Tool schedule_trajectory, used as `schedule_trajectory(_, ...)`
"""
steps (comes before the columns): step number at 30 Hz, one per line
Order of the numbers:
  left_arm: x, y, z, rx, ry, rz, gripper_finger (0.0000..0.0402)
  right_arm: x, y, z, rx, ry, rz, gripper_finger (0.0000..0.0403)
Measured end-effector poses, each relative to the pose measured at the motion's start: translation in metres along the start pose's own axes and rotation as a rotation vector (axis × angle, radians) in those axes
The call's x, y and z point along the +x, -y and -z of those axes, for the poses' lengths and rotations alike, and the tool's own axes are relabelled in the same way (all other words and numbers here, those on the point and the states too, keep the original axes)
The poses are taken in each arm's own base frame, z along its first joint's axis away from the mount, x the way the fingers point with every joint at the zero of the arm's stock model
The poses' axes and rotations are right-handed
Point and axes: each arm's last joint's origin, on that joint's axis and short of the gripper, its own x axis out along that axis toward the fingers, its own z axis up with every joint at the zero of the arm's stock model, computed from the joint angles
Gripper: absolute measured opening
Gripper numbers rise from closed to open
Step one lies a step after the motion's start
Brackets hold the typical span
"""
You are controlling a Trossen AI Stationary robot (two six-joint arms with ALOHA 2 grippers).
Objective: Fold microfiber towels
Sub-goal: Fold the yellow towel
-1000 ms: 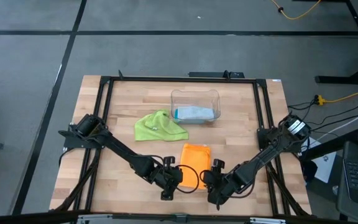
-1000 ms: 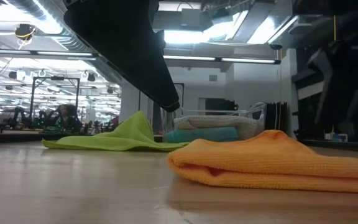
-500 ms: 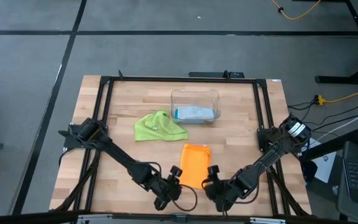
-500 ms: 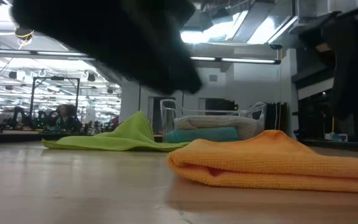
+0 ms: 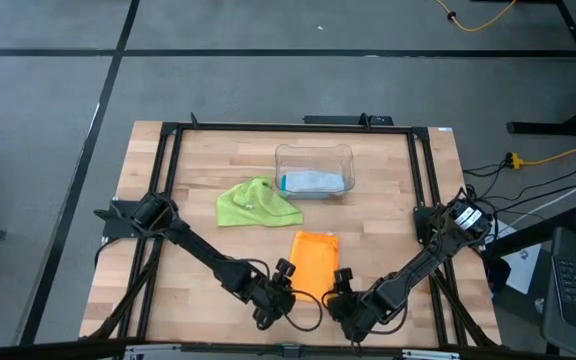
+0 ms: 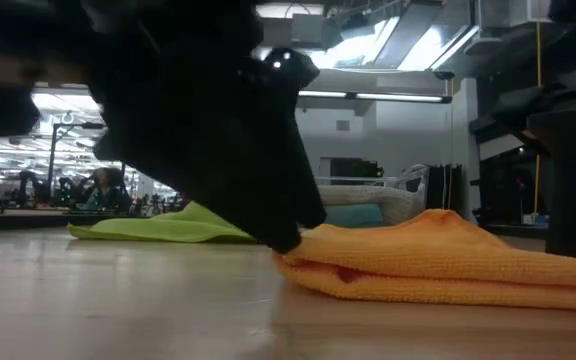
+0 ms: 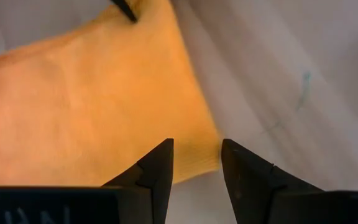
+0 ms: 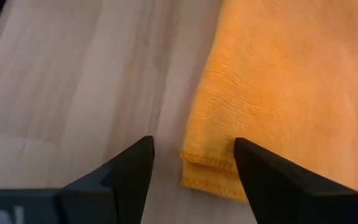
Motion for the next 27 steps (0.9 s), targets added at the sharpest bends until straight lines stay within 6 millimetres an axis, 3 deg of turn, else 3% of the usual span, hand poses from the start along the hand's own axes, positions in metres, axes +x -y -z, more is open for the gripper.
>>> schedule_trajectory(9, 0.026, -0.007, 0.013, -0.086, -0.072, 0.019, 0.0129, 0.001, 0.003, 0.002, 0.022, -0.024, 0.020, 0.0229)
schedule_trajectory(14, 0.028, -0.014, 0.015, -0.237, -0.087, 0.083, 0.0143, 0.002, 0.004, 0.002, 0.024, -0.032, 0.014, 0.0229)
schedule_trajectory(27, 0.028, -0.013, 0.017, -0.229, -0.108, 0.084, 0.0193, 0.004, 0.007, 0.001, 0.062, -0.041, 0.016, 0.0229)
